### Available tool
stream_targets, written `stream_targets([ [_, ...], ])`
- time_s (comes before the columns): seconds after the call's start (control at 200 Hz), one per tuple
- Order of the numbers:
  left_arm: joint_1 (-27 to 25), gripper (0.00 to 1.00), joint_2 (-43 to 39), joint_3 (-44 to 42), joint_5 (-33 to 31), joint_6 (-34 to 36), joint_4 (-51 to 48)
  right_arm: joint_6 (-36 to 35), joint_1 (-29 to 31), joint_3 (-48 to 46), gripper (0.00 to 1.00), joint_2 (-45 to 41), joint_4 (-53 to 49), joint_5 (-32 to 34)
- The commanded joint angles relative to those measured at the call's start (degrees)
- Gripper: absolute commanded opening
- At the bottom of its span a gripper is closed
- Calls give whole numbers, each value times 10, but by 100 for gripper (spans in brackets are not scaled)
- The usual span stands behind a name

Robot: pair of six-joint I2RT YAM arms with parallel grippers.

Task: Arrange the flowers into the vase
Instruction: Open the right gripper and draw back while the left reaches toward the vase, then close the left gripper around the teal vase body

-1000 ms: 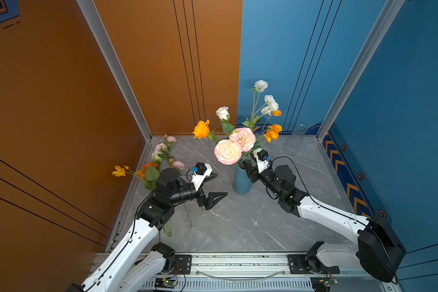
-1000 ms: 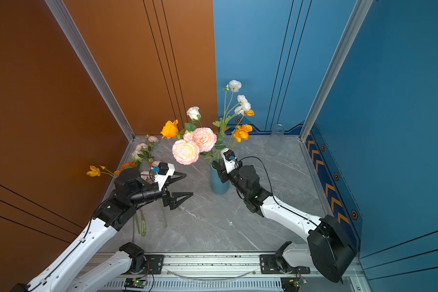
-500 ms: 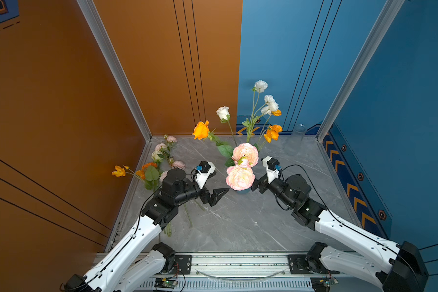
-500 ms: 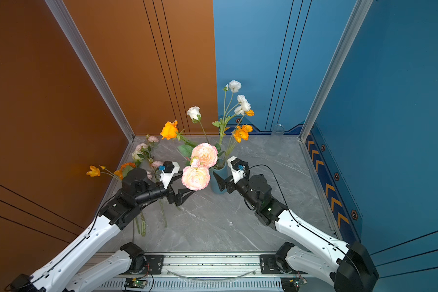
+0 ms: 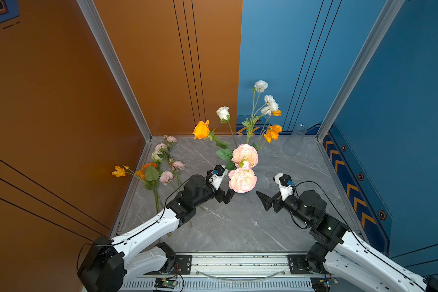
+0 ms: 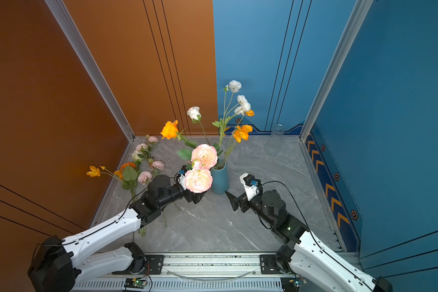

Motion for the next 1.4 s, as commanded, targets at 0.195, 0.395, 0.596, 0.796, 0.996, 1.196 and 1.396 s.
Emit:
stream_targets([
  [0.195,-7,98,75,-41,-17,4,198,50,-3,-21,100,-45,-107,-26],
  [0.395,-4,98,134,-25,-6,11,245,61,-1,-31,100,-19,-42,-78],
  [0.596,7,98,210,12,0,11,309,61,3,-10,100,39,-8,-106],
  [0.796,26,98,263,41,24,1,338,66,18,2,100,61,8,-116],
  [0.996,35,98,312,69,55,-17,378,69,26,6,100,66,34,-114],
  [1.196,34,98,346,94,71,-26,399,66,35,15,100,74,29,-113],
  [1.396,32,98,370,106,71,-26,402,64,38,15,100,66,21,-107],
])
